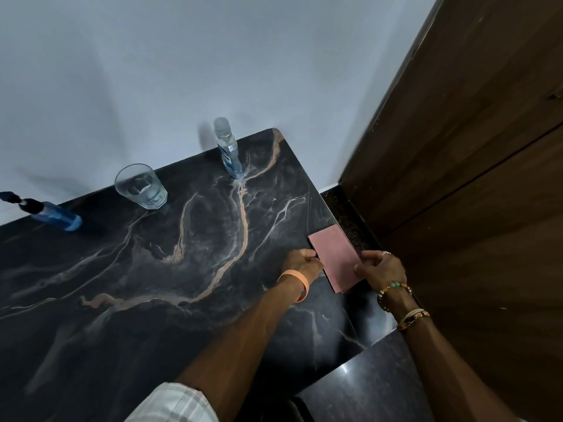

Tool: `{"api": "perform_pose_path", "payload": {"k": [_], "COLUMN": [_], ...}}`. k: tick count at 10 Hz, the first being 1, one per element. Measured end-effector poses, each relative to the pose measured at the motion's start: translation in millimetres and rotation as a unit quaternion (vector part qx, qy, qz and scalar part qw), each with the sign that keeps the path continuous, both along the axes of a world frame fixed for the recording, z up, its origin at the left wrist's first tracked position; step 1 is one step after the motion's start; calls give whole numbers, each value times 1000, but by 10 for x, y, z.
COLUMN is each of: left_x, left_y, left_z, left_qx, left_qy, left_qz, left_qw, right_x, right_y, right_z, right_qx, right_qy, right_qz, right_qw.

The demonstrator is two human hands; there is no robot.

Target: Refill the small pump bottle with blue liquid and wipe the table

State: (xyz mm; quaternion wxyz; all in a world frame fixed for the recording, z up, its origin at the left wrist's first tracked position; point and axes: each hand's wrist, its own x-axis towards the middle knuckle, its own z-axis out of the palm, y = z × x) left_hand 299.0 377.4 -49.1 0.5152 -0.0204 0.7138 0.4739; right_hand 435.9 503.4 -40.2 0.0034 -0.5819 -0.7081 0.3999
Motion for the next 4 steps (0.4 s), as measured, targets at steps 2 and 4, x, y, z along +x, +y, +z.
{"api": "perform_pose_path", "payload": {"k": [2,4], "left_x": [-128,-386], "left_y": [-261,-711], "left_z": [64,174], "left_qx": [23,-10], "left_qy": [28,269], "left_qz": [-14,-134], "left_qw": [999,954], "right_x": [2,-109], "right_y": [-67,-217], "right_z": [-33,98], "right_qx": [15,103], "right_qy": [0,-24], "right_qz": [19,44], "right_qw": [1000,993]}}
